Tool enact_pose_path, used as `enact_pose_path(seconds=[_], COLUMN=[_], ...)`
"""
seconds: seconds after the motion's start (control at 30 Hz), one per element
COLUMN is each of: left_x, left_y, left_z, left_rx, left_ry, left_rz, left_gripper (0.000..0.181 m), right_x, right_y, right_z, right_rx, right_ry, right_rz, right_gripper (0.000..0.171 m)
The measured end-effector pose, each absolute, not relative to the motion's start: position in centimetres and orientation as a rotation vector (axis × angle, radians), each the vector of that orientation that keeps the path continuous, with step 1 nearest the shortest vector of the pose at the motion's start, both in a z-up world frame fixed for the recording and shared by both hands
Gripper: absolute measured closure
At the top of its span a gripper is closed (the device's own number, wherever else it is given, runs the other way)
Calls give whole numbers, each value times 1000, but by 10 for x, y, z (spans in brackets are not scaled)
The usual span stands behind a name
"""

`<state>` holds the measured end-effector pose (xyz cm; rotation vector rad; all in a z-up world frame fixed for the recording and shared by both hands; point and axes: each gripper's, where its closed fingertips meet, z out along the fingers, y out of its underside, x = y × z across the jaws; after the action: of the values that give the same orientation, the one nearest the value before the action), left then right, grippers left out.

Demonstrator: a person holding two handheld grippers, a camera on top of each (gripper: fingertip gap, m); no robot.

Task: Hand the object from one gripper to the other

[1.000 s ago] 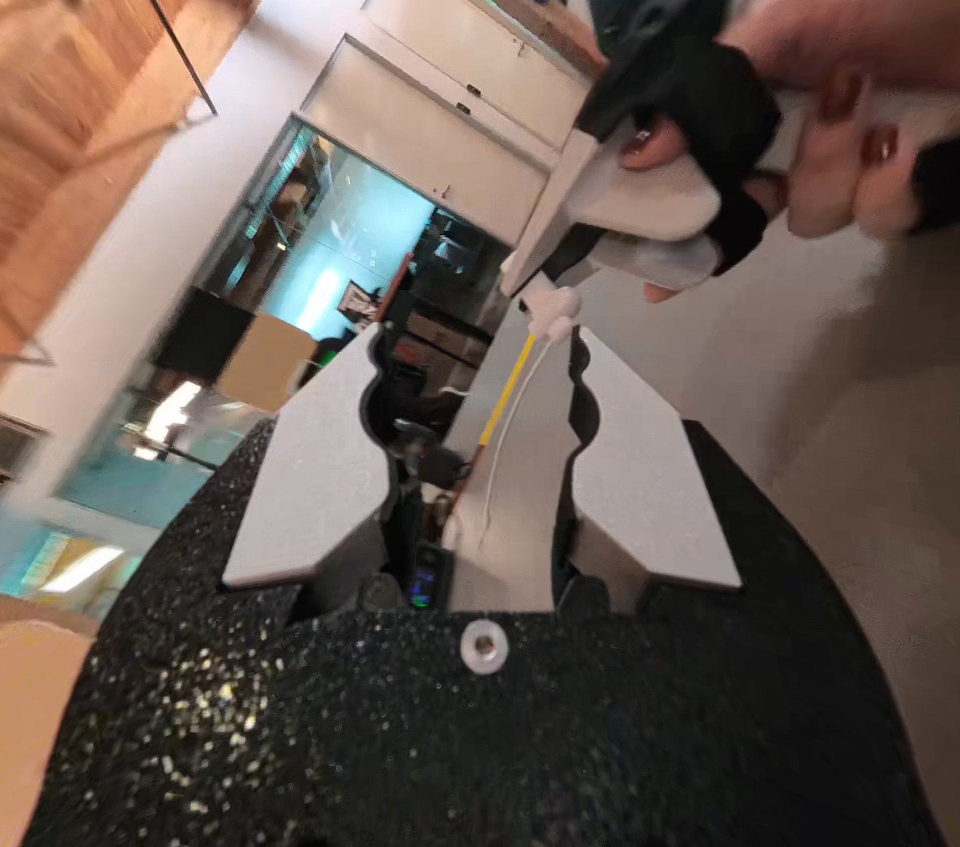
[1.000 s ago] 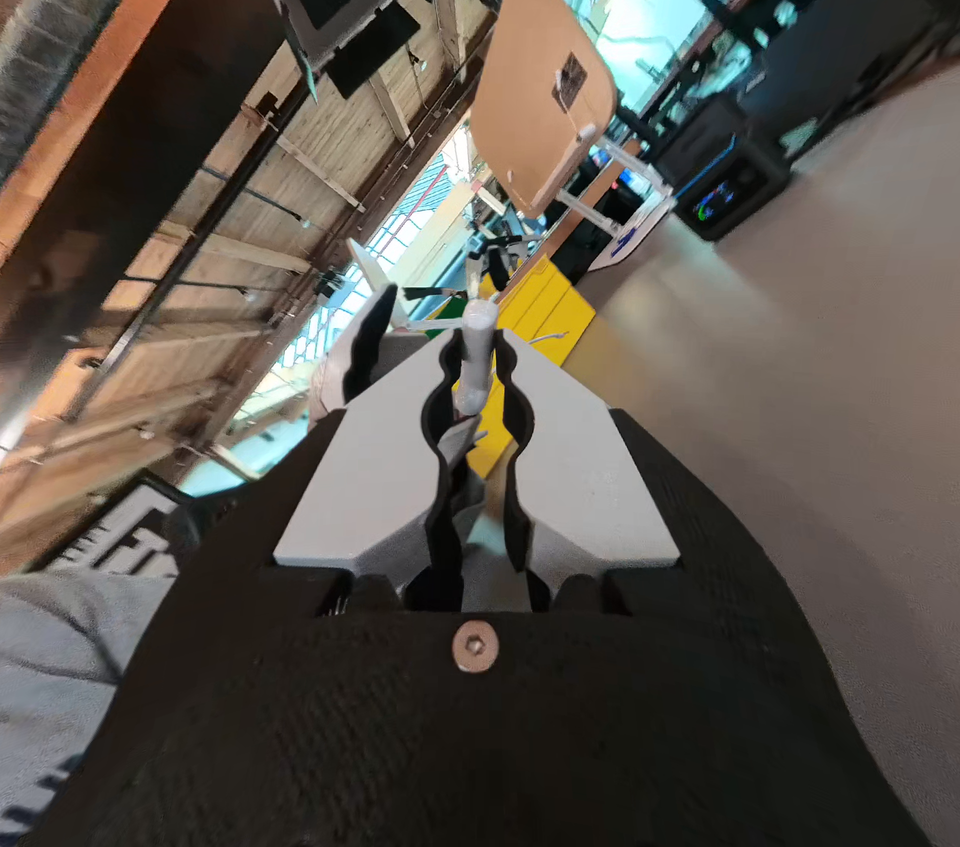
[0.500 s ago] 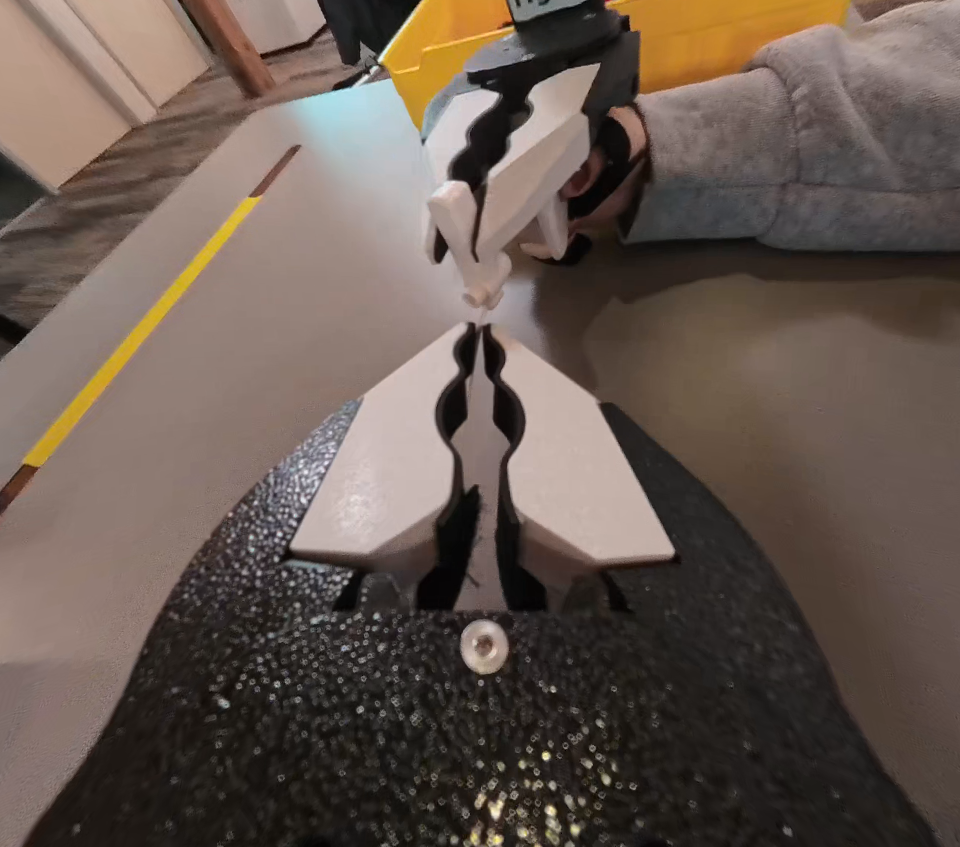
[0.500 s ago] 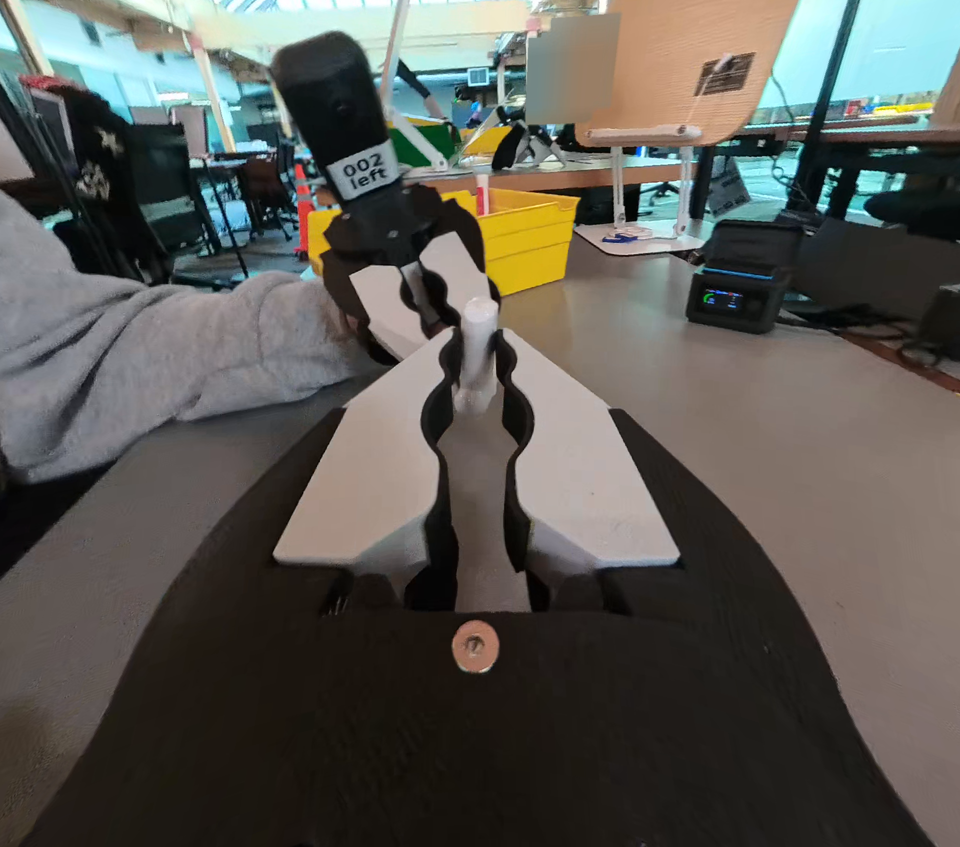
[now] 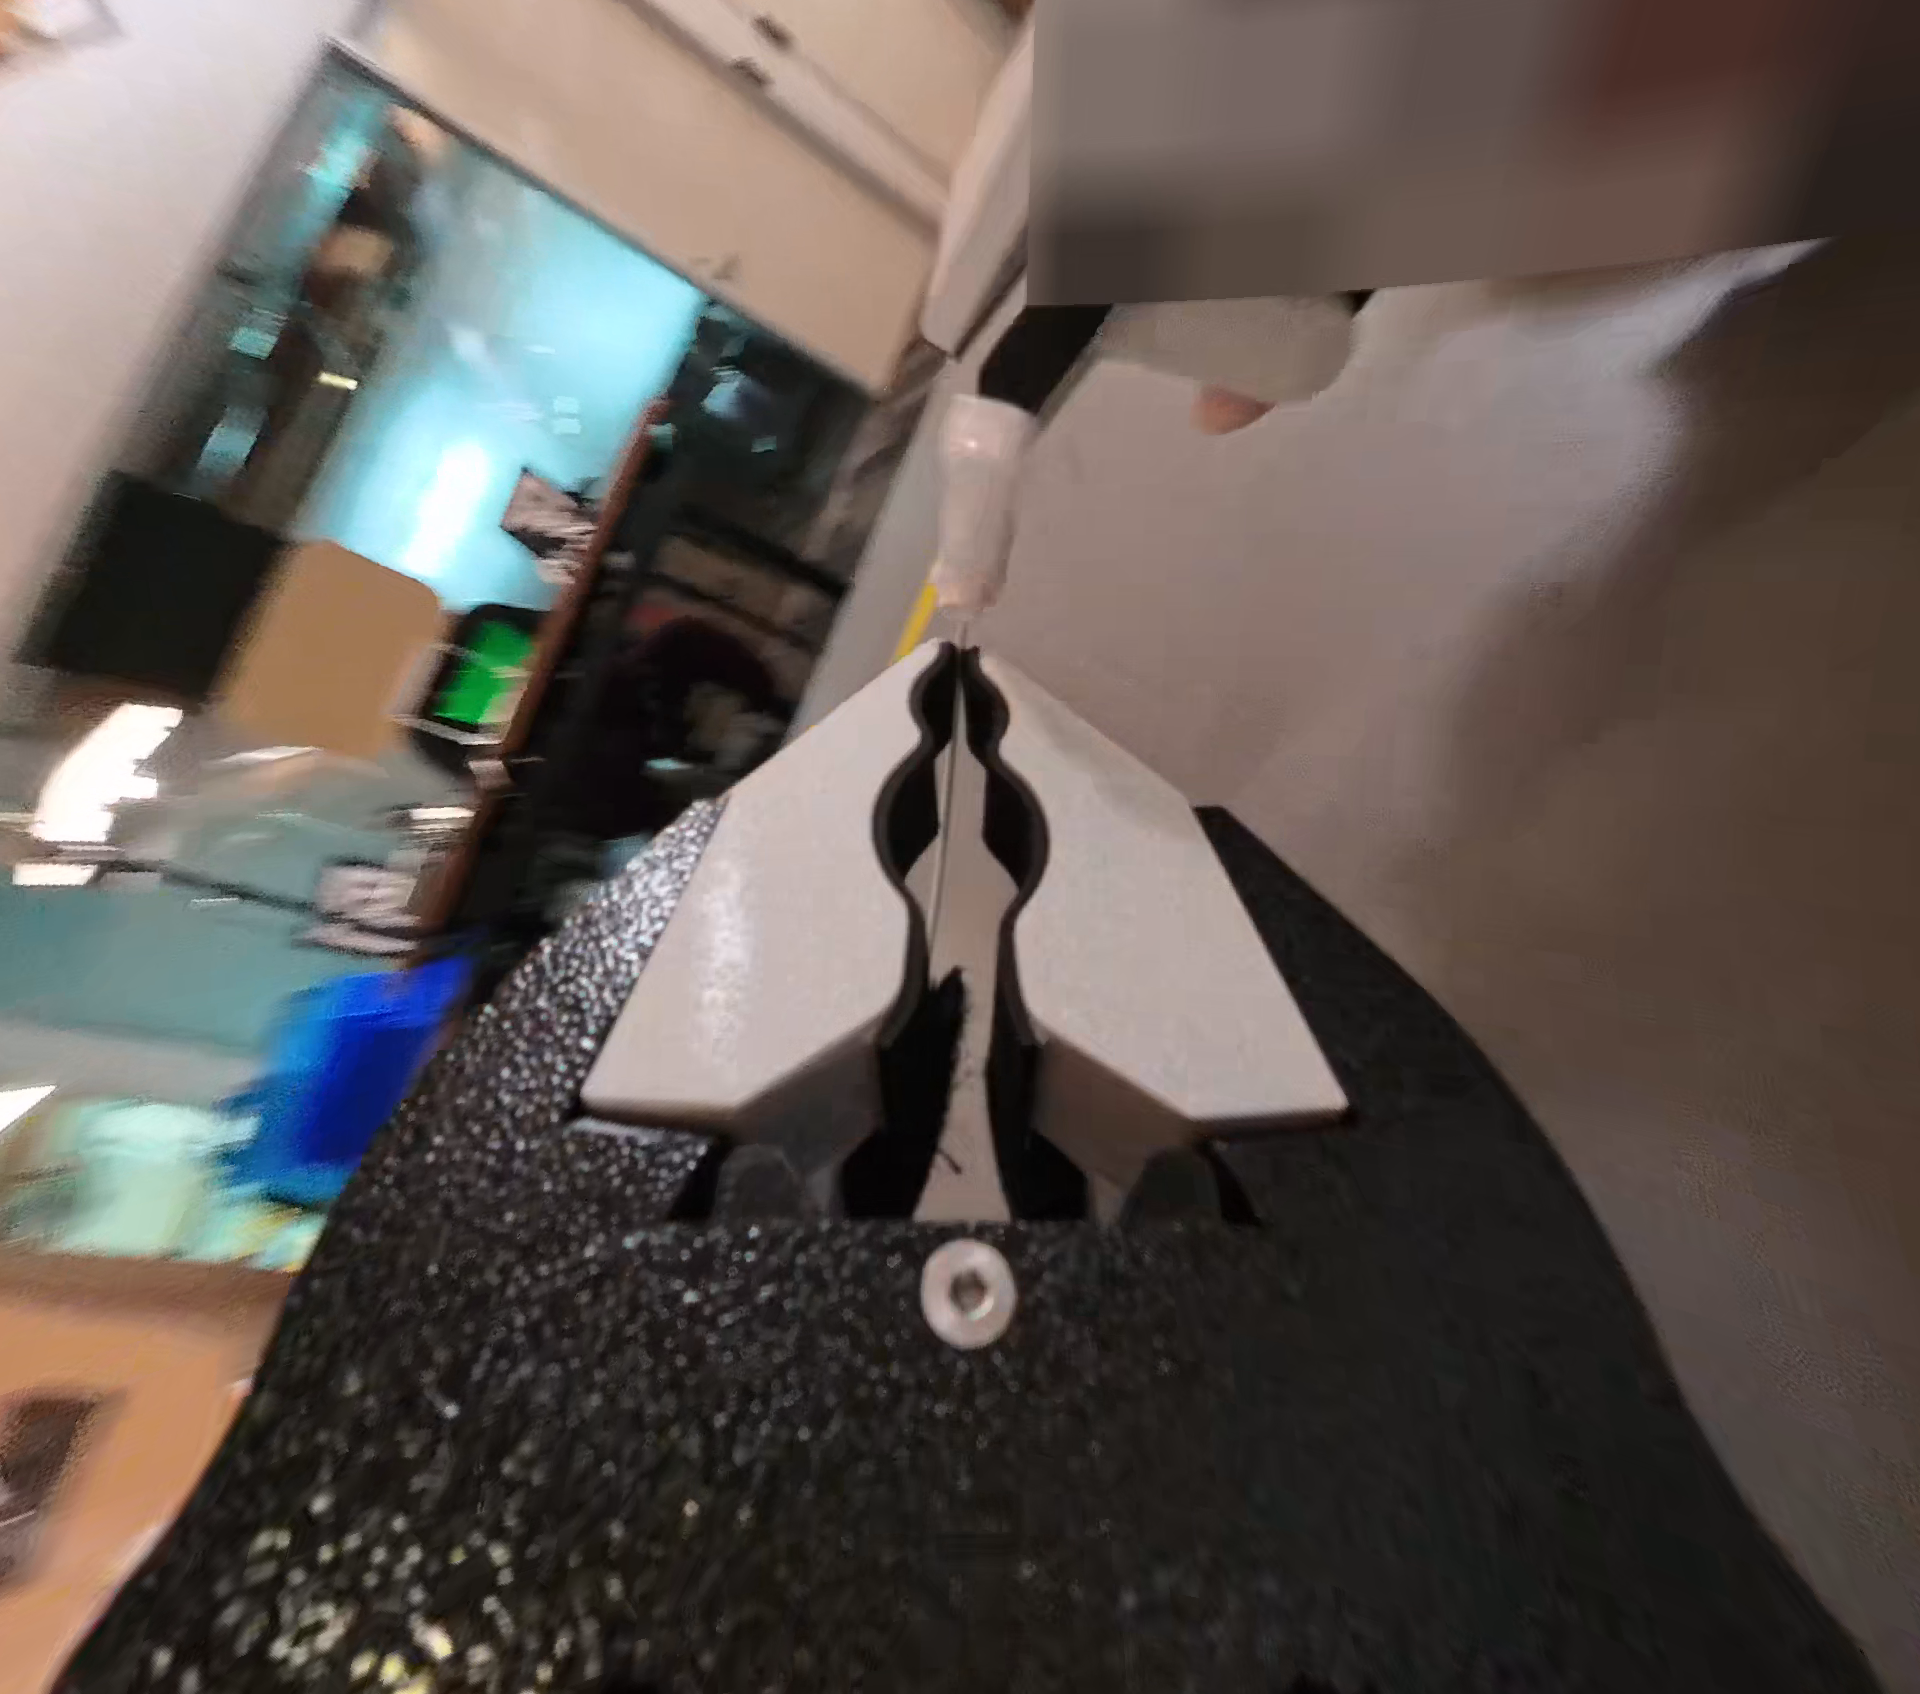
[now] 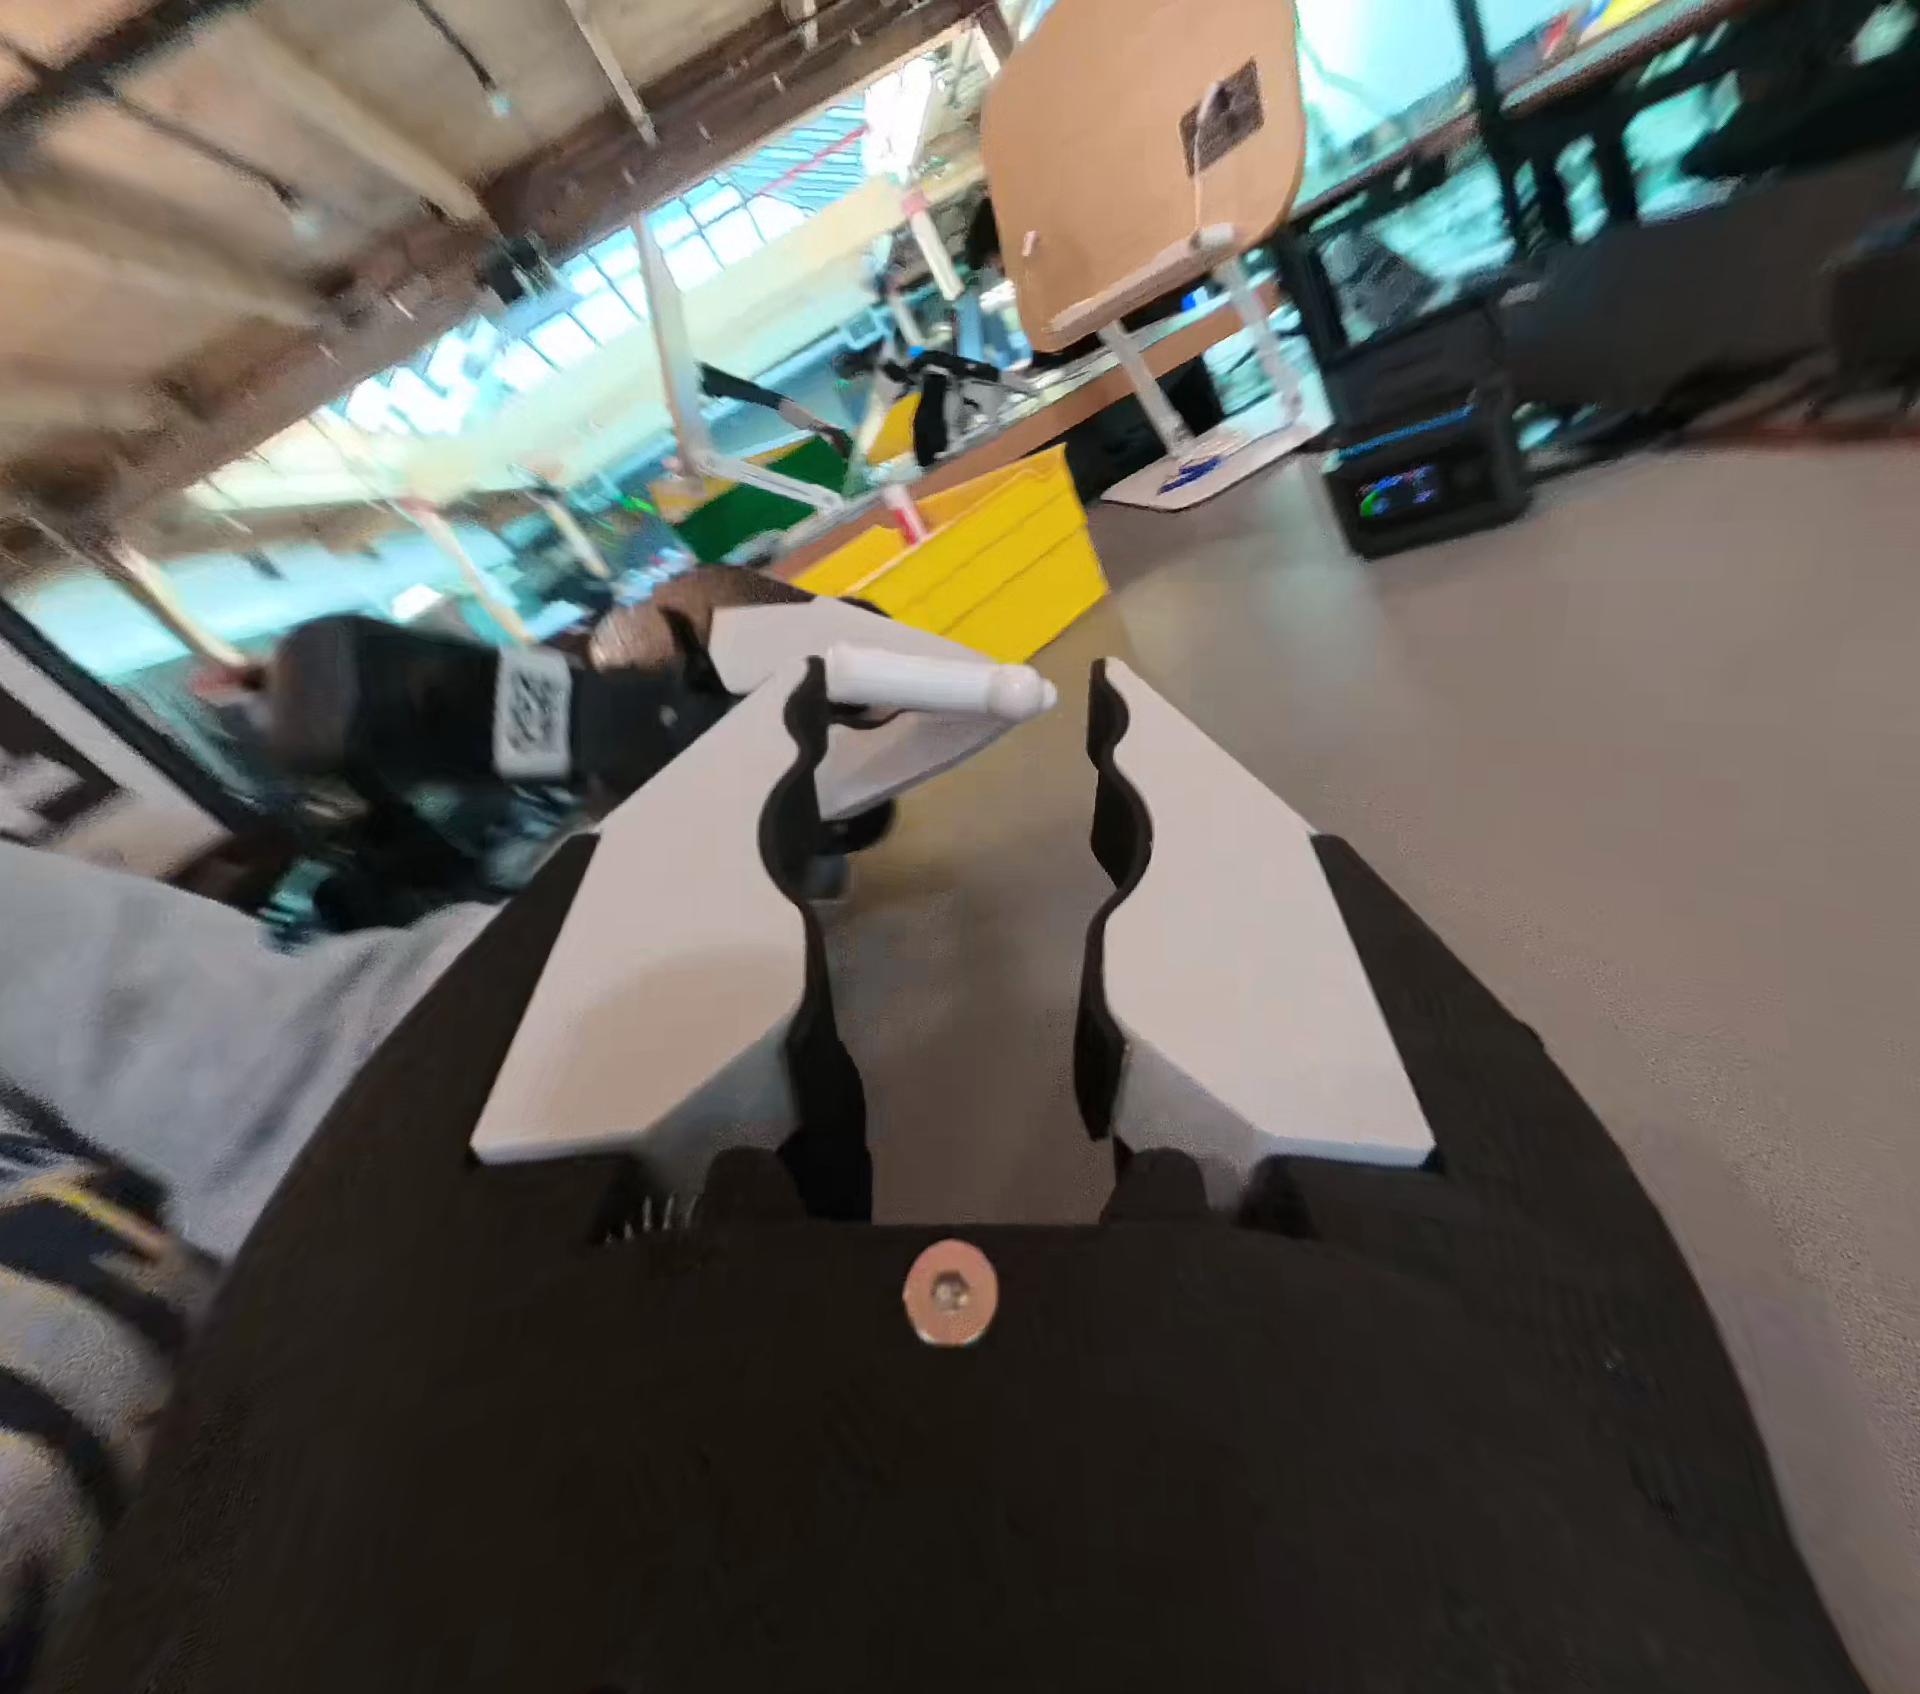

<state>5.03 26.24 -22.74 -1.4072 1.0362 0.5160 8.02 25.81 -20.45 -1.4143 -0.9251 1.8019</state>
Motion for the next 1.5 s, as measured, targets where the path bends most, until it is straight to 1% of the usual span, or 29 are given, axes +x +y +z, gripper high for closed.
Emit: enact_pose_path(seconds=[0.03, 0.1, 0.17, 0.2, 0.3, 0.5, 0.67, 0.73, 0.8, 0.83, 0.97, 1.0, 1.03, 1.13, 1.3, 1.37, 1.43, 1.5], left_x=[49, 50, 53, 55, 53, 65, 73, 71, 70, 71, 68, 66, 66, 74, 92, 92, 91, 89], left_y=[263, 264, 266, 265, 259, 254, 251, 251, 251, 251, 252, 252, 252, 248, 245, 244, 241, 241], left_z=[-224, -221, -218, -215, -205, -208, -206, -206, -206, -207, -205, -203, -202, -203, -196, -191, -186, -186], left_rx=[-1361, -1270, -1216, -1202, -1179, -1159, -1178, -1207, -1246, -1282, -1413, -1427, -1444, -1520, -1556, -1510, -1464, -1449], left_ry=[1058, 1116, 1136, 1130, 1085, 1121, 1085, 1064, 1024, 993, 829, 789, 759, 673, 413, 309, 243, 192], left_rz=[640, 841, 938, 942, 919, 833, 673, 620, 509, 410, 16, -58, -132, -432, -1096, -1306, -1467, -1556], left_gripper=[181, 181, 181, 181, 181, 181, 181, 181, 181, 181, 136, 129, 130, 140, 135, 134, 134, 141], right_x=[79, 78, 76, 75, 69, 69, 68, 69, 69, 69, 72, 74, 77, 87, 89, 83, 77, 76], right_y=[257, 252, 245, 244, 250, 248, 248, 248, 247, 247, 267, 274, 280, 291, 281, 271, 263, 261], right_z=[-205, -208, -214, -218, -235, -228, -233, -232, -229, -229, -228, -227, -224, -209, -193, -192, -191, -188], right_rx=[-1463, -1557, -1628, -1653, -1718, -1661, -1599, -1561, -1513, -1493, -1402, -1370, -1325, -1119, -645, -490, -416, -385], right_ry=[-890, -828, -799, -812, -863, -868, -991, -1035, -1076, -1096, -1118, -1122, -1122, -1137, -1201, -1215, -1220, -1214], right_rz=[1894, 2079, 2212, 2212, 2033, 2033, 1850, 1786, 1710, 1654, 1272, 1143, 1006, 540, -261, -427, -475, -506], right_gripper=[121, 120, 119, 119, 120, 123, 143, 153, 158, 158, 160, 160, 160, 160, 160, 160, 160, 160])
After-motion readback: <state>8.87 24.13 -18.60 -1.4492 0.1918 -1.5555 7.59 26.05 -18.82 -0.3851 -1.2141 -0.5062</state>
